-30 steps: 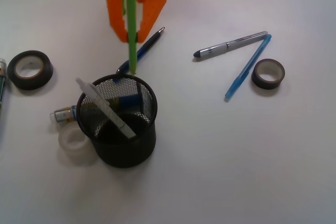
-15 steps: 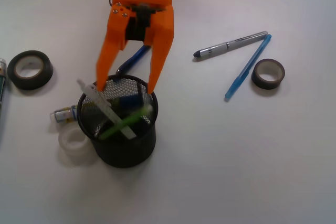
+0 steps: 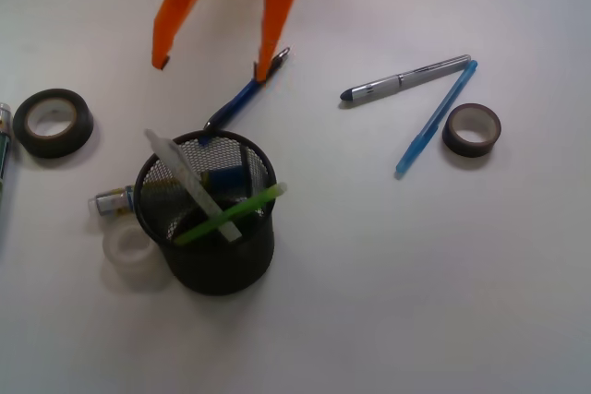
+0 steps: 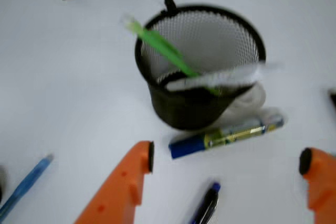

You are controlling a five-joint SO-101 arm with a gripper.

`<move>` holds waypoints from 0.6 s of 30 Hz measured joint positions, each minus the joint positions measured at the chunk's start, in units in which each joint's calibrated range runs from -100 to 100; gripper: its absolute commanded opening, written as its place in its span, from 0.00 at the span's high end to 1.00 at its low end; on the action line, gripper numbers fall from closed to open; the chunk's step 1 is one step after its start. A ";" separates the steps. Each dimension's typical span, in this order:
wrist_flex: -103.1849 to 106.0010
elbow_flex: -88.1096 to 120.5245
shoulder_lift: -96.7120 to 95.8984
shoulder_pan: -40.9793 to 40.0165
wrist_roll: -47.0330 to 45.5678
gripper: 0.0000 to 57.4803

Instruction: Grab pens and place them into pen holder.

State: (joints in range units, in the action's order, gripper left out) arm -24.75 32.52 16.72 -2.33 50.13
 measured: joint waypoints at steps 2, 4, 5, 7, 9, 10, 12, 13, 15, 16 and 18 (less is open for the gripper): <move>-1.73 4.58 3.22 -0.15 2.05 0.45; -2.33 13.03 9.76 -0.67 5.42 0.45; -2.42 18.42 12.80 -0.52 6.89 0.45; -2.51 27.76 16.03 0.07 8.99 0.45; -2.51 33.87 17.16 0.59 10.31 0.45; -2.51 35.94 17.42 0.30 10.65 0.45; -2.51 38.54 17.60 0.96 10.89 0.45; -2.51 39.44 17.60 1.85 10.99 0.45; -2.51 39.98 16.99 1.85 10.99 0.45; -2.51 39.98 16.46 1.63 10.79 0.45; -2.51 39.98 14.63 2.89 10.16 0.45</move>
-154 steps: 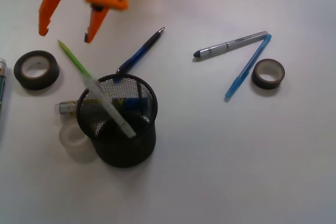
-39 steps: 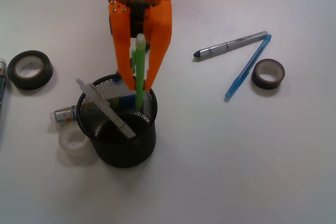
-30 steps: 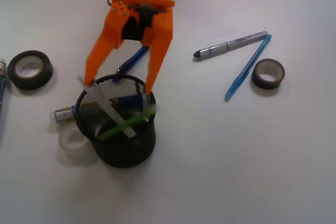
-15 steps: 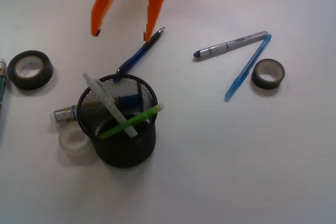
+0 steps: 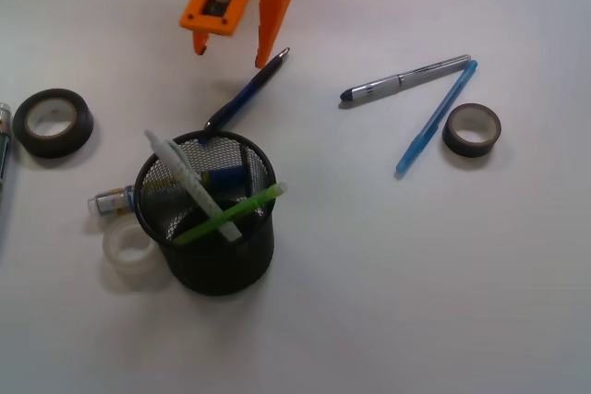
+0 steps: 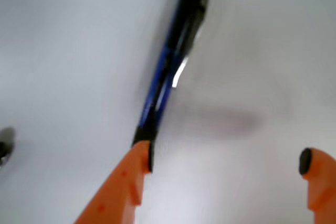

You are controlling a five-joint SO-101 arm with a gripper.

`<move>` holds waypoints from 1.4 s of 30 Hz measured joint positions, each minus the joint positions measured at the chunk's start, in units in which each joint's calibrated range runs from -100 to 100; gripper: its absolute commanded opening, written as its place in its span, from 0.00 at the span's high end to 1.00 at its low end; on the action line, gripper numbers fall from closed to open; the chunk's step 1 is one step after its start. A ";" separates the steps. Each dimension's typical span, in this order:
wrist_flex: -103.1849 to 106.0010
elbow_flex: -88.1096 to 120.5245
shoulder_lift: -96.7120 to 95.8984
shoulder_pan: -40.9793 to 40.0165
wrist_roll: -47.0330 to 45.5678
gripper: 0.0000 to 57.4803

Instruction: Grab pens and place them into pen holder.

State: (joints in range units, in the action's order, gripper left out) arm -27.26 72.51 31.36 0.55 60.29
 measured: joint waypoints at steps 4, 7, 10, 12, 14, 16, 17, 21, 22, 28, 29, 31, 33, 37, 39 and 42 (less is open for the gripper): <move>1.81 0.00 -4.36 -0.81 -0.63 0.45; 5.18 -0.09 -7.84 -0.59 -0.63 0.45; 8.73 -1.26 -10.80 -2.22 -0.63 0.45; 9.24 -2.88 -12.54 -2.89 -0.63 0.45; 9.42 -4.76 -14.11 -3.33 -0.63 0.45; 9.42 -6.74 -15.33 -3.63 -0.63 0.45; 9.42 -7.73 -15.68 -3.92 -0.63 0.45; 9.42 -10.51 -17.68 -5.18 -0.63 0.45; 9.50 -10.69 -18.38 -4.81 -0.63 0.45; 9.76 -10.87 -22.56 -6.44 -0.73 0.46; 10.11 -11.77 -24.30 -6.59 -0.78 0.49; 11.23 -12.67 -25.87 -7.33 -0.78 0.55; 13.74 -14.02 -29.27 -8.29 -0.78 0.61; 15.64 -17.61 -34.06 -9.54 -1.37 0.83; 15.64 -19.23 -35.28 -9.69 -2.25 0.96; 14.08 -20.66 -36.15 -9.91 -2.78 0.98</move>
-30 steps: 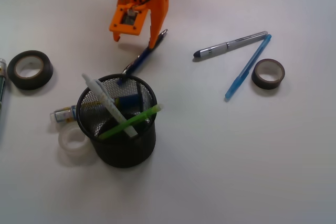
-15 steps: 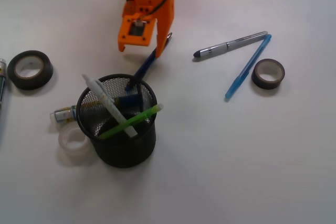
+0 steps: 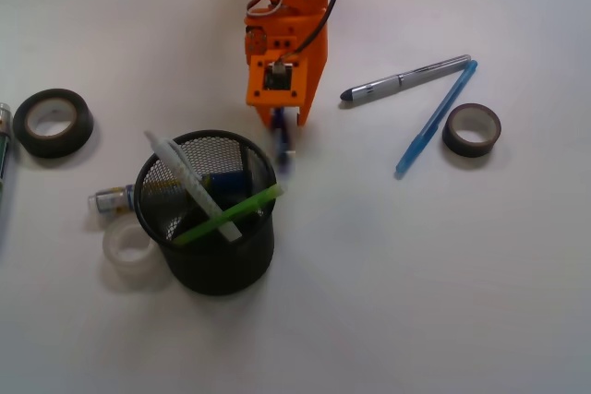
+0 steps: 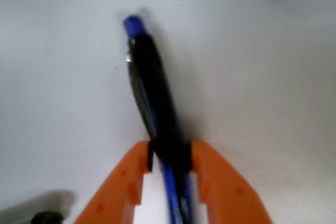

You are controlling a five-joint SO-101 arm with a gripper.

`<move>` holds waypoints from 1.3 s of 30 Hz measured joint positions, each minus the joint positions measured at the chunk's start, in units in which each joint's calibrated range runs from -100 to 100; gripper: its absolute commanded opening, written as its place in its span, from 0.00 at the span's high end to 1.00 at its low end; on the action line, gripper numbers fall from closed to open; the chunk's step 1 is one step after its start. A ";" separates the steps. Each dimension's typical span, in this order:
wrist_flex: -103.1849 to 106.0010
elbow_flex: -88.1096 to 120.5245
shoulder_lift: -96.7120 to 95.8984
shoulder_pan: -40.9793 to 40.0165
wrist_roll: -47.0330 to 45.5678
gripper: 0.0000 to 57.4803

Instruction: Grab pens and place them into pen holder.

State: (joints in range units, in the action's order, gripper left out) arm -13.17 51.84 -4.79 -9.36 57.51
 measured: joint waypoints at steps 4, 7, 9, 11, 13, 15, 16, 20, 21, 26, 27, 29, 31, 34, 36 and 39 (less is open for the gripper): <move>-0.60 -0.09 0.00 -0.07 -0.49 0.99; -0.60 -0.09 0.00 -0.07 -0.49 0.99; -1.04 -0.09 0.26 -0.07 -0.49 0.99; -2.42 0.54 1.57 0.00 -0.34 0.99; -6.65 2.34 5.66 0.07 -0.54 0.99; -12.96 3.86 11.41 0.15 -1.32 0.99; -15.72 4.04 14.20 0.74 -2.15 0.99; -24.45 0.99 27.09 4.00 -4.79 0.99; -25.05 -0.63 29.88 4.37 -5.71 0.99; -25.92 -12.67 35.98 6.88 -7.42 0.99; -23.93 -17.34 35.98 6.88 -7.62 0.99; -21.94 -20.49 35.28 6.36 -7.86 0.99; -15.03 -23.45 32.40 6.81 -8.21 0.99; -2.16 -25.25 27.26 7.33 -8.69 0.99; 6.65 -25.43 23.17 6.73 -8.99 0.99; 18.40 -25.43 16.81 7.25 -8.94 0.99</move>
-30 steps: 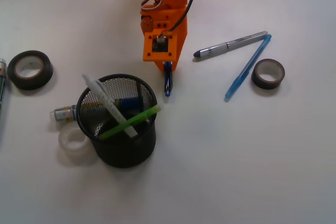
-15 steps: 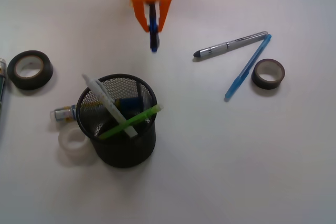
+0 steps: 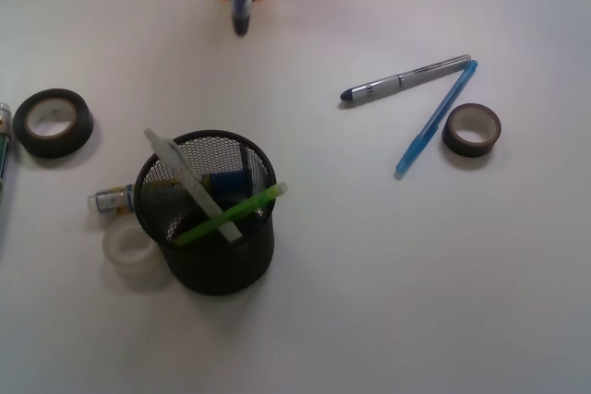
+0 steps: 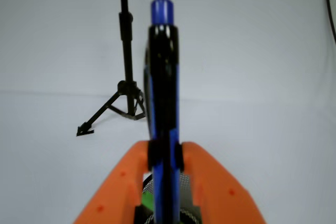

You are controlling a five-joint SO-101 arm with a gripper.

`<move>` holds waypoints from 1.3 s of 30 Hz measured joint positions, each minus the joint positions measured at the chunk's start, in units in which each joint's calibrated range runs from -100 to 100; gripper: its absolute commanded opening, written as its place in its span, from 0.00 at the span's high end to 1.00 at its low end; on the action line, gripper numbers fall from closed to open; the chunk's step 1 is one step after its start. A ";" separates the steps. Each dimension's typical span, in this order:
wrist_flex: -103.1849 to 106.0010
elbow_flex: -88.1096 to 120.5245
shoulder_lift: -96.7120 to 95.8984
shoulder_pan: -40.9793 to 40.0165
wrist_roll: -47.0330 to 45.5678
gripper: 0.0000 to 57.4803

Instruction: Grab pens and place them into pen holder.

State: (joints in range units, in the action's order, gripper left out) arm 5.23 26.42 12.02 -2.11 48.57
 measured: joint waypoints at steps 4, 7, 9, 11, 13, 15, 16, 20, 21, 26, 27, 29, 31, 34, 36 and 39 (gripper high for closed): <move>11.49 0.00 -7.32 0.44 0.00 0.99; 17.97 0.00 -12.28 -0.22 0.73 0.99; 22.29 0.00 -15.77 -0.22 1.22 0.99; 26.87 -0.27 -19.34 0.07 1.32 0.99; 30.50 -2.43 -23.00 0.30 1.42 0.99; 32.66 -5.48 -26.57 0.59 1.47 0.99; 33.26 -7.19 -28.40 0.67 1.47 0.99; 34.30 -13.84 -34.76 1.04 1.47 0.95; 34.47 -15.99 -36.85 1.04 1.47 0.90; 34.47 -17.79 -39.37 0.74 1.47 0.61; 34.47 -17.79 -39.37 0.59 1.47 0.59; 34.47 -17.88 -39.37 0.52 1.47 0.59; 34.47 -17.88 -39.37 0.52 1.47 0.59; 32.83 -17.88 -38.85 0.15 0.68 0.59; 28.16 -17.79 -36.24 -0.44 -1.47 0.59; 17.19 -16.17 -28.05 -2.07 -5.67 0.59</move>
State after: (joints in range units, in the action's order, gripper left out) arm 22.42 10.24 -16.03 -4.18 42.91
